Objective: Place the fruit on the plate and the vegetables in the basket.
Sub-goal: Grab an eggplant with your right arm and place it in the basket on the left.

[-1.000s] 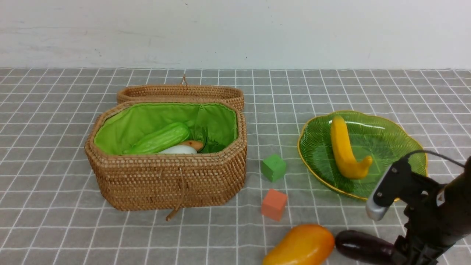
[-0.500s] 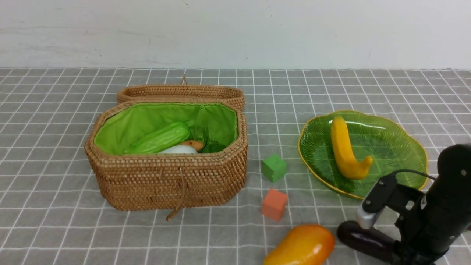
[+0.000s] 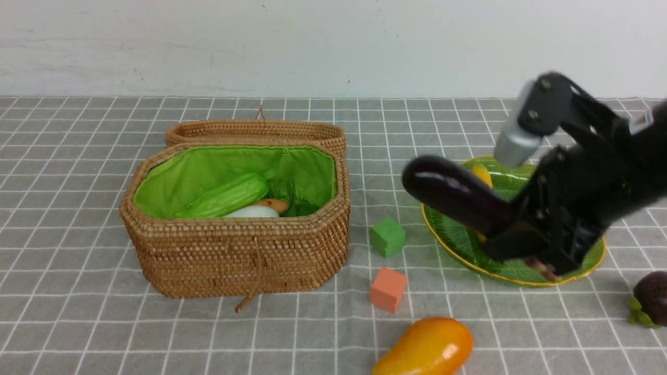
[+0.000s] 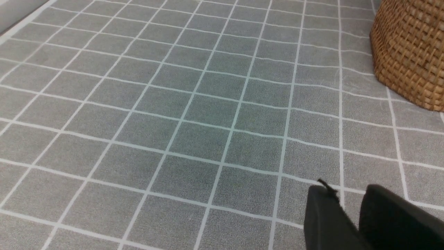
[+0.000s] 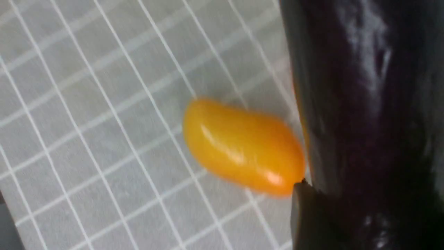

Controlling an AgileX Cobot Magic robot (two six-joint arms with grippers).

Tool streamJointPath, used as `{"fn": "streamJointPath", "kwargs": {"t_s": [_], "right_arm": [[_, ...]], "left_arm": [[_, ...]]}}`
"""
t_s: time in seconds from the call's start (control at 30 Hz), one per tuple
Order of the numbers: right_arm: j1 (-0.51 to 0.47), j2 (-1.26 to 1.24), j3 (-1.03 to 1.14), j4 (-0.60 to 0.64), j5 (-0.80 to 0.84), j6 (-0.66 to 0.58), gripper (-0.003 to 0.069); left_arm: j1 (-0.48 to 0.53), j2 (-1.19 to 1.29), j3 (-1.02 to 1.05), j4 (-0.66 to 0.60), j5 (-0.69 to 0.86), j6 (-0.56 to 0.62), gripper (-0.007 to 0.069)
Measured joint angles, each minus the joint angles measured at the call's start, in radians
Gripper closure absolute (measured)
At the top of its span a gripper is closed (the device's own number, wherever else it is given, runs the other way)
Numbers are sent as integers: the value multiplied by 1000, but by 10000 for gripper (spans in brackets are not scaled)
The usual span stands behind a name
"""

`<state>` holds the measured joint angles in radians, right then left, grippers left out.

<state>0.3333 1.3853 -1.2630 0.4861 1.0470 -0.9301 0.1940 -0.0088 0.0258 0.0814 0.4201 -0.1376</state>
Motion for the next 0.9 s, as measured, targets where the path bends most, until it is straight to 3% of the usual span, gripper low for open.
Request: {"fn": "streamJointPath", "kwargs": {"t_s": [0.2, 0.5, 0.8, 0.9], "right_arm": [[177, 115, -281, -15, -65, 31, 360], [335, 394, -397, -19, -410, 6, 360], [366, 549, -397, -20, -545, -33, 360], [364, 567, -397, -21, -583, -31, 328]], "left_arm": [[0, 0, 0, 0, 0, 0, 456], [0, 0, 0, 0, 0, 0, 442], [0, 0, 0, 0, 0, 0, 438], [0, 0, 0, 0, 0, 0, 438]]}}
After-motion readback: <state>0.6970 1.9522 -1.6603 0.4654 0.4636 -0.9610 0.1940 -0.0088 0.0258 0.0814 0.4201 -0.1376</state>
